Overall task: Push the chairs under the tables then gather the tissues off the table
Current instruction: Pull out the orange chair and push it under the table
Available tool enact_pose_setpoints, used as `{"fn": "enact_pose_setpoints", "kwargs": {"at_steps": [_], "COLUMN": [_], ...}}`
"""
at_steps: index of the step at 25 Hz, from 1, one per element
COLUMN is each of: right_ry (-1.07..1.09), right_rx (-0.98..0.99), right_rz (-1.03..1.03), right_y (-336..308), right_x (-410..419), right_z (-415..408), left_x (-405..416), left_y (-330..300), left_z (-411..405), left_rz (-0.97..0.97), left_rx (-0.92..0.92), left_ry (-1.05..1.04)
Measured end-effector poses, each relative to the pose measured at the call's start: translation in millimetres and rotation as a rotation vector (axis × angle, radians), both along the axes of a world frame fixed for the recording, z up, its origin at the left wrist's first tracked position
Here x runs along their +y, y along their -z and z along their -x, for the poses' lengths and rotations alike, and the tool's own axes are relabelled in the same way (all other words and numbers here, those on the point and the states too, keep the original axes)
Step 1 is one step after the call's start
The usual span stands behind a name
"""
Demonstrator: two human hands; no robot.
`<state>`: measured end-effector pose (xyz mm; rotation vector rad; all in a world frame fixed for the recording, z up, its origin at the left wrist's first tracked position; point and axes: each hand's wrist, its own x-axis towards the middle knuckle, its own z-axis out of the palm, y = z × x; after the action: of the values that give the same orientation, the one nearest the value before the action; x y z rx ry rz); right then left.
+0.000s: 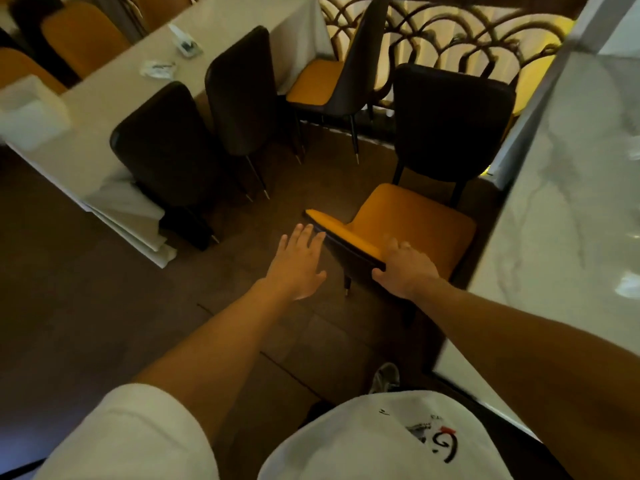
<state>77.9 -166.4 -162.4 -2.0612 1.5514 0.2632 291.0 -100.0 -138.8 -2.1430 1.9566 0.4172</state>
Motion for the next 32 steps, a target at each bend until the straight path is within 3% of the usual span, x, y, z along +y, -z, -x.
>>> {"fn": "enact_pose_setpoints", "kwargs": {"at_steps": [4, 10, 14, 19, 23, 32], "right_ry": [-0.002, -0.028, 0.008, 0.088, 0.277, 0.504], "right_rx": [-0.027, -0.007, -0.008, 0.071, 0.135, 0.173], "right_rz": [-0.22, -0.208, -0.198, -0.167, -0.098, -0.045], "right_y": [14.8, 29.8, 36.4, 32.1, 25.6, 34.5], "right_x": [-22.6, -32.1, -29.0, -26.8, -15.0, 16.8], "right_z": [-4.5, 0.1, -2.7, -11.1, -27.2, -71.9], "left_x": [-50.5, -104.7, -141.5, -171.4, -175.7, -170.1], "left_y": [8.3, 36.7, 57.3, 62.8, 66.3, 67.5], "left_z": [-5.7, -11.2, -17.4, -31.1, -36.8, -61.6], "left_rz": [-0.045, -0.222, -0.269, -0.384, -0.325, -0.264], "left_rx": [-0.007, -0.069, -0.11, 0.077, 0.122, 0.151], "left_ry": [0.143, 0.362, 0.614, 0.839, 0.996, 1.064]}}
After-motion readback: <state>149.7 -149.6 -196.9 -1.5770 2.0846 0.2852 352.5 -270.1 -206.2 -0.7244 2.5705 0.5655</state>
